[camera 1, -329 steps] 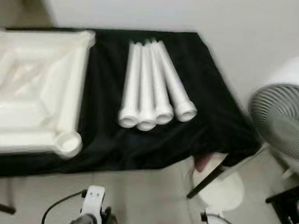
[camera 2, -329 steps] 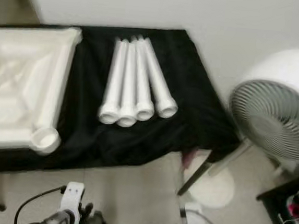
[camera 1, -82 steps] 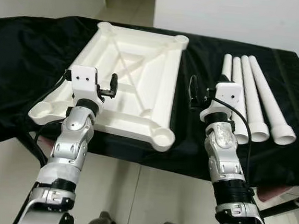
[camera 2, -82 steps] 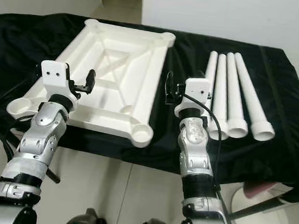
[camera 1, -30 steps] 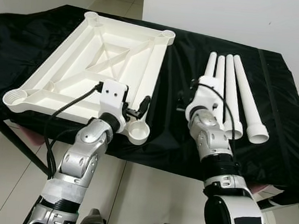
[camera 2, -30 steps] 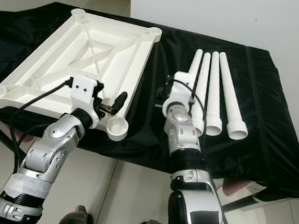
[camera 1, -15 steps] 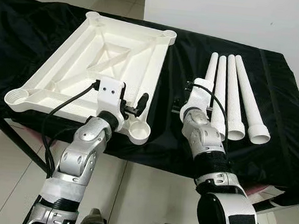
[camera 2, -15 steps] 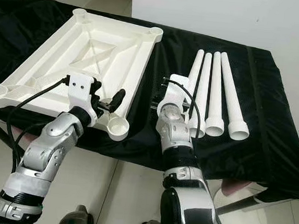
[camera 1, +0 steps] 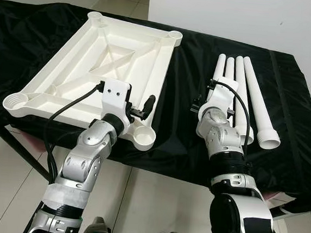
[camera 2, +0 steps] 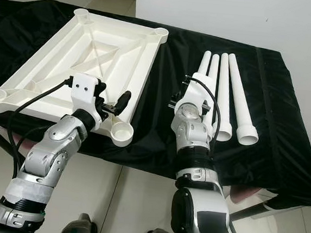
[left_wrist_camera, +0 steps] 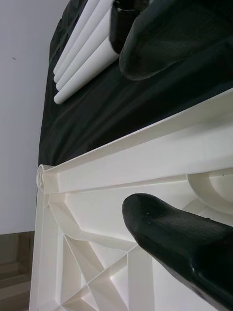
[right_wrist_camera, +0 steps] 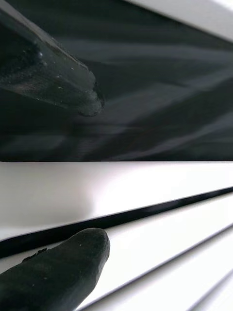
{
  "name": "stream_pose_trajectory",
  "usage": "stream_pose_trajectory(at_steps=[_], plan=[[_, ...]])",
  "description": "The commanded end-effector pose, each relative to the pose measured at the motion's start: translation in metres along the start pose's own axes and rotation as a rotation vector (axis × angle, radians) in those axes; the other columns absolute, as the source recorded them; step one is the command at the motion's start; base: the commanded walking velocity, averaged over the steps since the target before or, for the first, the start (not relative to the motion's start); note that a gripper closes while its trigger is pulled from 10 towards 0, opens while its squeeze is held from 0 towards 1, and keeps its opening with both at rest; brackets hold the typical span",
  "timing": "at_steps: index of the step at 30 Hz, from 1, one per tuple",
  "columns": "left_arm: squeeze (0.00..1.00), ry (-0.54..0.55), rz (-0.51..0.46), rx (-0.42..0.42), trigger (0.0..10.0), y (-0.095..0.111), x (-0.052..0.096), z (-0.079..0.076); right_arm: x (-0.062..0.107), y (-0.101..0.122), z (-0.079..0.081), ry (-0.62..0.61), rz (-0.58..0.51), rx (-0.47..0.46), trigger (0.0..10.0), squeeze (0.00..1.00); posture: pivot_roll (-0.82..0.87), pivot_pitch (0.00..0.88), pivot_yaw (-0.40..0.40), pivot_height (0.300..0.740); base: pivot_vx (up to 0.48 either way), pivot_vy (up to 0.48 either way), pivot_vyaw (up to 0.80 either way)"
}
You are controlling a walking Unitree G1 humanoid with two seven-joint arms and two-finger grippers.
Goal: Building children table
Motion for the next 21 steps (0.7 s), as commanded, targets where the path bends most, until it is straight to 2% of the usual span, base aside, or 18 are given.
stream_pose_trajectory(at_steps=[1,11,12,13,16,21], plan=[[0.0,0.011,0.002,-0.012,10.0,0.001,-0.001,0.0,-0.002,-0.01,0.0,0.001,0.067,0.002,10.0,0.0,0.05,0.013,-0.017,0.74,0.0,0.0,0.0],[0.0,0.009,-0.001,-0.014,10.0,0.001,-0.001,-0.002,-0.001,-0.027,0.002,0.027,0.174,-0.017,10.0,0.0,0.05,0.009,-0.017,0.74,0.0,0.0,0.0],[0.0,0.009,-0.001,-0.013,10.0,0.001,0.0,-0.002,-0.001,-0.033,0.002,0.034,0.219,-0.041,10.0,0.0,0.05,0.009,-0.017,0.74,0.0,0.0,0.0],[0.0,0.009,-0.001,-0.013,10.0,0.001,0.0,-0.002,-0.001,-0.033,0.002,0.034,0.219,-0.041,10.0,0.0,0.05,0.009,-0.017,0.74,0.0,0.0,0.0],[0.0,0.01,0.003,-0.012,10.0,0.0,0.002,-0.002,0.001,-0.051,0.004,0.066,0.35,-0.09,10.0,0.0,0.05,0.007,-0.016,0.74,0.0,0.0,0.0],[0.0,0.013,0.005,-0.012,10.0,-0.001,0.002,-0.002,0.003,-0.059,0.007,0.099,0.396,-0.079,10.0,0.0,0.05,0.008,-0.015,0.74,0.0,0.0,0.0]])
Point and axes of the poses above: a point about 5 cm out from each wrist's last joint towards the gripper, its own x axis pointing back from the gripper into the wrist, its own y axis along the axis of the wrist's last joint, z = x × y, the point moved 3 cm from there along -x, pointing out of the wrist towards the gripper, and after that the axes turned 2 degrees about x, right-handed, at the moved point
